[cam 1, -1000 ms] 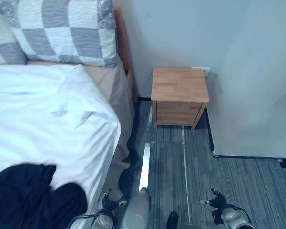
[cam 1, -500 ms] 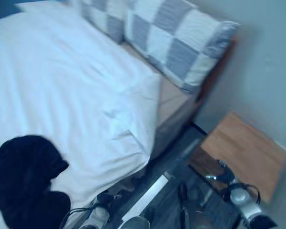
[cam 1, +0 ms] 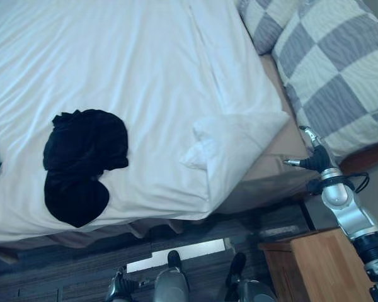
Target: Tidy up the quilt and then pick up the clothes from the bed and put them into the laundry hamper.
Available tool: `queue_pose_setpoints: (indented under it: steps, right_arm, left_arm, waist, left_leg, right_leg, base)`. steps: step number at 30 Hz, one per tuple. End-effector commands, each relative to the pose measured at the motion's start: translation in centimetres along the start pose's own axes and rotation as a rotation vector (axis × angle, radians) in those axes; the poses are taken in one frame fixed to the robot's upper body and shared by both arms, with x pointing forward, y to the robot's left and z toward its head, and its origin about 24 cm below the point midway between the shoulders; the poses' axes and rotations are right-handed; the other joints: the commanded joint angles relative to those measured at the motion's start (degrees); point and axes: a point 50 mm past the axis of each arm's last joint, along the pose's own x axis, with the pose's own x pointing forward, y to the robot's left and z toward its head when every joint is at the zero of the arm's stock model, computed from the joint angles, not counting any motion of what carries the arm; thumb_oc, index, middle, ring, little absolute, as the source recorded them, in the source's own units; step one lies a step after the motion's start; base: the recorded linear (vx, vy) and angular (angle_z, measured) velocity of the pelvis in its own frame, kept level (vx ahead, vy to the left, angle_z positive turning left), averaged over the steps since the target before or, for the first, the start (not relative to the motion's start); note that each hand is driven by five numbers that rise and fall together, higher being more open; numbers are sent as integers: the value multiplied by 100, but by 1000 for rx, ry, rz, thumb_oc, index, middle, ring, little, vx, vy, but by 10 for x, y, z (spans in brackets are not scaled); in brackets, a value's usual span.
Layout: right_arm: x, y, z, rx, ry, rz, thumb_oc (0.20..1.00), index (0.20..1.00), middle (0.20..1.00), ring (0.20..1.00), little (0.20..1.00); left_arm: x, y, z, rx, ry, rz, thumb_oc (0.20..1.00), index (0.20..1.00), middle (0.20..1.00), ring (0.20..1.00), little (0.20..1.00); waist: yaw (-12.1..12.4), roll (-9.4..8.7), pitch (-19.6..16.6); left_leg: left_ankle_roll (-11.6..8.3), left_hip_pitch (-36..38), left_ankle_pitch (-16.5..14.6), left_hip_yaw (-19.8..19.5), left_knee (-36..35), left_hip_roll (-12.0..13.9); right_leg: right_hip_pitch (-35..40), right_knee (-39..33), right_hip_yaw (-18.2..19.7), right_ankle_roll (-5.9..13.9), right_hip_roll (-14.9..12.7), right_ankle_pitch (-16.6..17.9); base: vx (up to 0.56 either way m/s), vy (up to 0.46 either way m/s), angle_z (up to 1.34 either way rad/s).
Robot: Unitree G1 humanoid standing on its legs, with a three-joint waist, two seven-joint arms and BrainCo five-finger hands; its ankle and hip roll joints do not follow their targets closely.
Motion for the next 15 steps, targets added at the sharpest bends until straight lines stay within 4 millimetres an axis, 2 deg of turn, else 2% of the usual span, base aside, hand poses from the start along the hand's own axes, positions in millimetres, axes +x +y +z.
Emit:
queue_pose_setpoints:
  steps: [1, 2, 5, 6, 8, 9, 10, 11, 13, 14, 15]
  right_arm:
    - [25, -28, 17, -34, -70, -108, 1000, 1000, 1000, 1000, 1000]
    - [31, -35, 17, -53, -69, -124, 1000, 1000, 1000, 1000, 1000]
    - [44, -48, 20, -84, -64, -136, 1000, 1000, 1000, 1000, 1000]
    - [47, -52, 22, -91, -66, -147, 1000, 1000, 1000, 1000, 1000]
    - [61, -58, 33, -94, -80, -171, 1000, 1000, 1000, 1000, 1000]
    - [67, -68, 35, -103, -74, -194, 1000, 1000, 1000, 1000, 1000]
    - [67, -68, 35, -103, -76, -195, 1000, 1000, 1000, 1000, 1000]
    - [79, -77, 35, -144, -45, -193, 1000, 1000, 1000, 1000, 1000]
    - [86, -81, 29, -168, 5, -179, 1000, 1000, 1000, 1000, 1000]
    - [87, -81, 23, -171, 40, -167, 511, 511, 511, 511, 511]
    - [91, -75, 29, -164, 32, -142, 304, 304, 304, 304, 304]
  left_arm:
    - [7, 33, 9, 79, -39, 72, 1000, 1000, 1000, 1000, 1000]
    - [9, 36, 14, 77, -55, 79, 1000, 1000, 1000, 1000, 1000]
    - [11, 44, 21, 52, -73, 104, 1000, 1000, 1000, 1000, 1000]
    - [12, 48, 23, 64, -82, 113, 1000, 1000, 1000, 1000, 1000]
    - [14, 58, 32, 50, -104, 148, 1000, 1000, 1000, 1000, 1000]
    - [15, 64, 37, 34, -116, 170, 1000, 1000, 1000, 1000, 1000]
    - [16, 64, 37, 32, -117, 170, 1000, 1000, 1000, 1000, 1000]
    - [17, 71, 45, -22, -137, 194, 1000, 1000, 1000, 1000, 1000]
    - [17, 71, 52, -45, -157, 202, 1000, 1000, 1000, 1000, 1000]
    - [18, 70, 55, -45, -169, 193, 1000, 1000, 1000, 1000, 1000]
    - [21, 79, 65, -54, -172, 198, 1000, 1000, 1000, 1000, 1000]
  waist:
    - [65, -40, 68]
    - [33, -3, 126]
    - [-2, 60, 257]
    - [42, -14, 298]
    - [152, -38, 397]
    - [178, -22, 465]
    - [164, -19, 452]
    - [254, 26, 542]
    - [311, 118, 636]
    - [325, 165, 652]
    - [294, 203, 666]
  left_leg:
    - [48, 96, -147, -312, -201, -145]
    - [48, 114, -148, -457, -269, -189]
    - [-7, 69, -123, -767, -322, -233]
    - [-16, 28, -162, -854, -273, -286]
    - [-35, -255, -162, -981, -114, -375]
    - [-47, -390, -116, -1025, -83, -384]
    - [-47, -421, -118, -1032, -70, -383]
    - [-101, -634, 13, -1119, -85, -347]
    - [-135, -862, 129, -1232, -81, -306]
    - [-152, -940, 177, -1280, -97, -303]
    - [-178, -962, 215, -1268, -126, -284]
  right_leg:
    - [-382, 1256, 1087, 761, -152, -677]
    - [-446, 1080, 1464, 750, -23, -779]
    - [-617, 459, 2198, 618, -90, -686]
    - [-545, 252, 2261, 583, -153, -683]
    - [-656, 197, 2196, 641, -300, -530]
    - [-797, 246, 2227, 636, -274, -461]
    - [-823, 257, 2223, 635, -273, -464]
    - [-1073, 382, 2208, 603, -205, -435]
    - [-1327, 579, 2102, 568, -145, -451]
    - [-1365, 605, 2055, 562, -137, -465]
    - [-1401, 610, 2033, 564, -133, -477]
  base:
    - [-50, 9, 69]
    - [103, -10, 88]
    - [76, -47, 88]
    - [10, -82, 65]
    - [-70, -109, 58]
    - [-73, -89, 48]
    - [-103, -128, 55]
    - [-88, -115, 63]
    - [-95, -127, 41]
    - [-52, -72, 25]
    - [-46, -40, 20]
